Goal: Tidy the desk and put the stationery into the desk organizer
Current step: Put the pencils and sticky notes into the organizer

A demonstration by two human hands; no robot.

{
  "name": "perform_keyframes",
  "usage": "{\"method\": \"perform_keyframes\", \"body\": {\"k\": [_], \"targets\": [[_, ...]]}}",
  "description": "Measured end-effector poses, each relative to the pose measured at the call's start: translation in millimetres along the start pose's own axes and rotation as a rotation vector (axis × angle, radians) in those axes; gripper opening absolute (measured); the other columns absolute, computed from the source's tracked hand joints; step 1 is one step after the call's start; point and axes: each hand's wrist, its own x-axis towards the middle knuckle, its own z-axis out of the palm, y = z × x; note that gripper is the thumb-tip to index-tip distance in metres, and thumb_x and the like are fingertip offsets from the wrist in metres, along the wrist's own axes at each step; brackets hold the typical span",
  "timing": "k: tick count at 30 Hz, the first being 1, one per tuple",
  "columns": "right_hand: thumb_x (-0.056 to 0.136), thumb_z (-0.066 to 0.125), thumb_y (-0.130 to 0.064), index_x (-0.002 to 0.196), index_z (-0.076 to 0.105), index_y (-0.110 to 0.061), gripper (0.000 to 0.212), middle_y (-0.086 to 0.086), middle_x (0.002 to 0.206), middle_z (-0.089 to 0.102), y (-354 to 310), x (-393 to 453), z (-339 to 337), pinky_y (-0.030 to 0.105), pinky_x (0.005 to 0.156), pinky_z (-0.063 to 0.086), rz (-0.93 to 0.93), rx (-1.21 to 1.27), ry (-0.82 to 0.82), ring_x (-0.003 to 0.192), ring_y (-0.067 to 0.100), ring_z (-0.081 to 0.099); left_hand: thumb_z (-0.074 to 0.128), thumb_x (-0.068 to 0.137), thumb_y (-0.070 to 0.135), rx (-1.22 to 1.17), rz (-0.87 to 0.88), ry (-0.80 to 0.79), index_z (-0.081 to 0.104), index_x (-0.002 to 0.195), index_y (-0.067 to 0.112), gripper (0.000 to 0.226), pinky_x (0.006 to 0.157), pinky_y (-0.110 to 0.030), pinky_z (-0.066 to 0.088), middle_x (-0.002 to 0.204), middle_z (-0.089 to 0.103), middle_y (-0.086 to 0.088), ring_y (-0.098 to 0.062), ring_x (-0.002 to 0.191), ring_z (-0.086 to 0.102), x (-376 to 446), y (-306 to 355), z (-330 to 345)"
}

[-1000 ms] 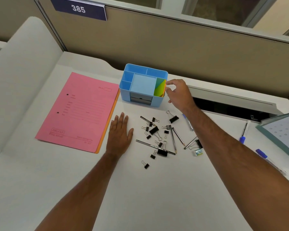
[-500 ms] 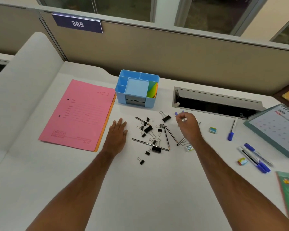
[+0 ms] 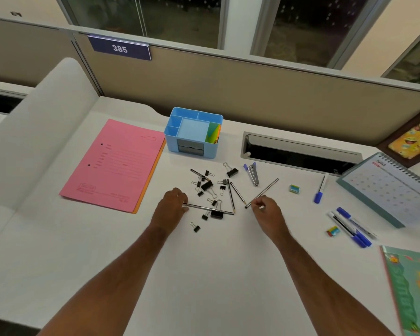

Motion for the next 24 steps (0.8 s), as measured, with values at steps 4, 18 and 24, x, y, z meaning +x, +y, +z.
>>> {"method": "perform_keyframes", "body": {"k": [4,18,24], "targets": [[0.097,0.061,-0.014,0.094,0.065,-0.018,0.007,-0.004,0.098,0.065,-3,-8,4,0.012,0.068,0.043,0.005,-0.011,-0.044,0.086,0.006,0.062,0.08,0.083,0.038,0.282,0.064,-0.08,0.067,0.096,0.018,0.027,0.062,-0.041,0.056,0.101,0.058,-0.003,-0.024,0.092,0.057,-9,5,-8],[0.098,0.059,-0.015,0.098,0.064,-0.018,0.006,-0.003,0.099,0.062,-13,-24,23,0.012,0.065,0.044,-0.103,-0.051,-0.181,0.075,0.004,0.055,0.068,0.081,0.031,0.816,0.408,-0.27,0.068,0.09,0.014,0.019,0.066,-0.038,0.044,0.094,0.059,-0.005,-0.023,0.08,0.059,-16,30,-28],[0.098,0.06,-0.012,0.107,0.064,-0.018,0.012,-0.007,0.098,0.058,-20,-30,25,0.012,0.067,0.044,-0.161,-0.033,-0.198,0.072,0.001,0.053,0.068,0.08,0.022,0.693,0.32,-0.41,0.061,0.091,0.009,0.019,0.062,-0.035,0.029,0.094,0.054,-0.007,-0.024,0.073,0.049,-13,46,-49]]}}
